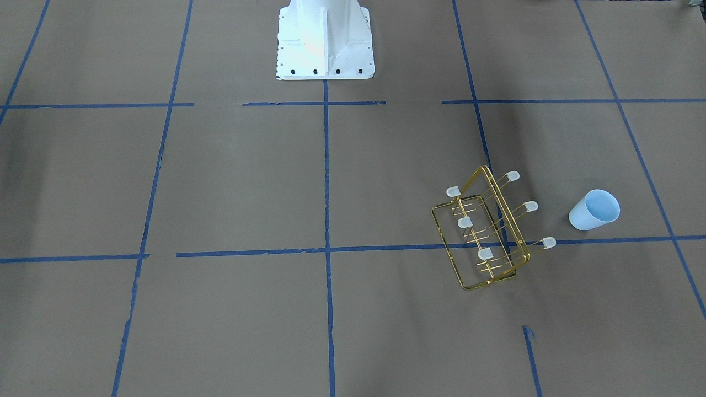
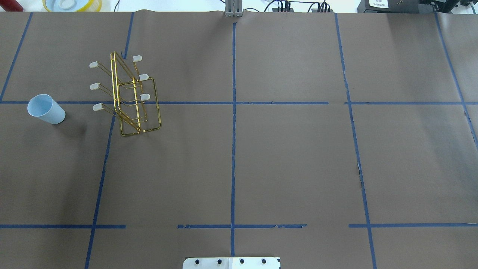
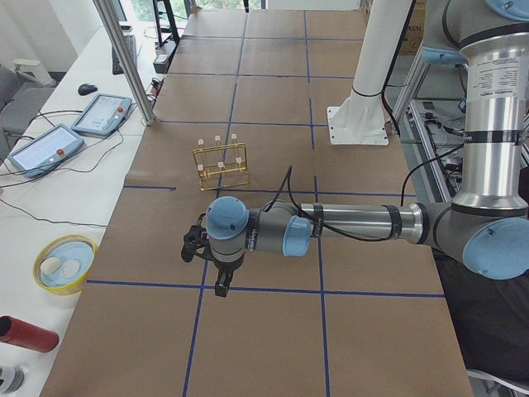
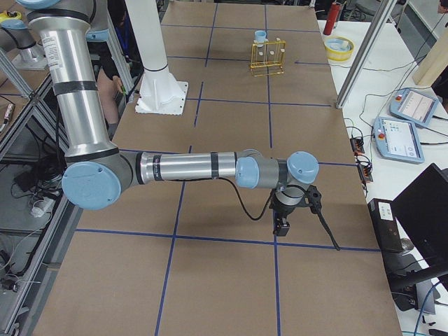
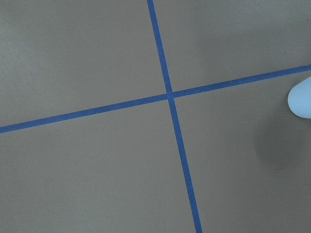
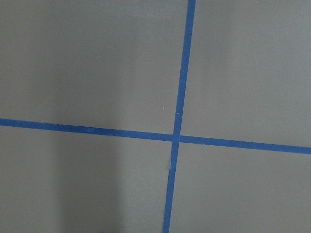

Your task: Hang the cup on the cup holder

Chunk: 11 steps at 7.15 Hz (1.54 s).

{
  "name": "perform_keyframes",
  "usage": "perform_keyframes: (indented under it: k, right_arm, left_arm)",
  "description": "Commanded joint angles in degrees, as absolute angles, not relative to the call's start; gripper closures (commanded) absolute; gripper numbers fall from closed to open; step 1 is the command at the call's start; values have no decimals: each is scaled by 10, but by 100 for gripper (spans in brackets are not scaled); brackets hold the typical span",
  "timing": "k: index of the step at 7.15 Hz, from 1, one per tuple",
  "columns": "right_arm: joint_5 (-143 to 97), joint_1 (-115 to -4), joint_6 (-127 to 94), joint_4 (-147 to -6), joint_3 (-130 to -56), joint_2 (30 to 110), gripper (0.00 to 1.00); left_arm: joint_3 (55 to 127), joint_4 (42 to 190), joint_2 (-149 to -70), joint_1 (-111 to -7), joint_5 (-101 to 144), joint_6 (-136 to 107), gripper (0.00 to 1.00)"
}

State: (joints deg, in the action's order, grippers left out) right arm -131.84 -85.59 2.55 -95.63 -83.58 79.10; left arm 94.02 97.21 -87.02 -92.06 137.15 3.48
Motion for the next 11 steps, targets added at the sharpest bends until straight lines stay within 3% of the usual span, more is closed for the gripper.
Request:
perform_keyframes:
  k: [1,5,9,11]
  right_arm:
    - [-1318,-856,25,-956,-836,791,0]
    - [-1318,-856,25,-956,-836,791,0]
    - [-1318,-856,25,-956,-836,791,0]
    - [-1318,-856,25,-956,-836,791,0]
  left_arm:
    - [940,1019,-878,-920,1369,-26,0]
    - [996,1105,-873,-860,1287,-185,0]
    - [1032,1301,-868,-718,1154,-469,0]
    - [1044,1422,-831,-647,1038,-558,0]
